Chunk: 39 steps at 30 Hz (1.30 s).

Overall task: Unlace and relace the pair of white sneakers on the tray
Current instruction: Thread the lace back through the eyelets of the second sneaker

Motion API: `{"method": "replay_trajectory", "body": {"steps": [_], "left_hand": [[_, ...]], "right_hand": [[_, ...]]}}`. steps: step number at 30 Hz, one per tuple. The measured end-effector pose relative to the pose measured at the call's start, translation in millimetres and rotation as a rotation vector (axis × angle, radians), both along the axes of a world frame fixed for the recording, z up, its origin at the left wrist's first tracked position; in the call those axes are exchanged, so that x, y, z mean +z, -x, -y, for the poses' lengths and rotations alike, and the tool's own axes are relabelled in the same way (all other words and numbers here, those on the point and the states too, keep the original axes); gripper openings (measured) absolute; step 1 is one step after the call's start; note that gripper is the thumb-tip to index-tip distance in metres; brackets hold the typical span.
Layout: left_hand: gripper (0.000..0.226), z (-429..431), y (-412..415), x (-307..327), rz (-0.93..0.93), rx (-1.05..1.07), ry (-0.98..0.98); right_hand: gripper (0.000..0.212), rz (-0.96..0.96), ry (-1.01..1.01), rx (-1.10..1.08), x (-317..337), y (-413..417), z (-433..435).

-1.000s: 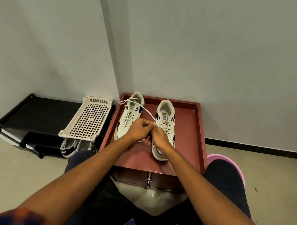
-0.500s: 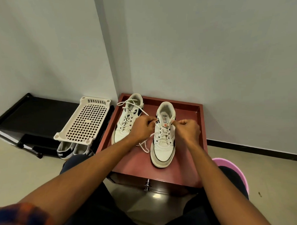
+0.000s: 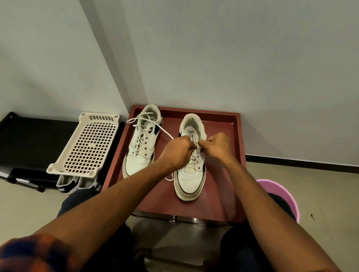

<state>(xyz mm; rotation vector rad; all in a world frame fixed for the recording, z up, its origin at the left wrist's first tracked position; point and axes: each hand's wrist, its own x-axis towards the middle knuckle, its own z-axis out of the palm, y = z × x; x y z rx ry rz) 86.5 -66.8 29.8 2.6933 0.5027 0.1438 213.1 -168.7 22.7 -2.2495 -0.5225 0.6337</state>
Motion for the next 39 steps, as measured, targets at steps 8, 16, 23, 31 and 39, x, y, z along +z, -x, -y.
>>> {"method": "replay_trajectory", "body": {"steps": [8,16,23,31,39], "left_hand": [[0.019,4.0,-10.4,-5.8,-0.023,-0.048,-0.048],[0.017,4.0,-16.4,-5.8,-0.032,-0.041,0.013],[0.015,-4.3,-17.1,-3.0,-0.021,0.094,0.216],[0.017,-3.4,-18.4,-7.5,-0.038,0.145,0.337],[0.025,-5.4,-27.5,5.3,-0.082,0.201,0.349]], "right_hand": [[0.030,-0.142,-0.090,-0.013,-8.0,-3.5,3.6],[0.025,-0.226,-0.159,-0.045,-16.3,-7.4,3.0],[0.028,-0.476,-0.373,-0.035,-34.4,-8.7,24.1],[0.010,-0.593,-0.558,-0.184,-48.3,12.9,37.4],[0.005,-0.534,-0.553,-0.162,-46.9,19.5,30.1]]}}
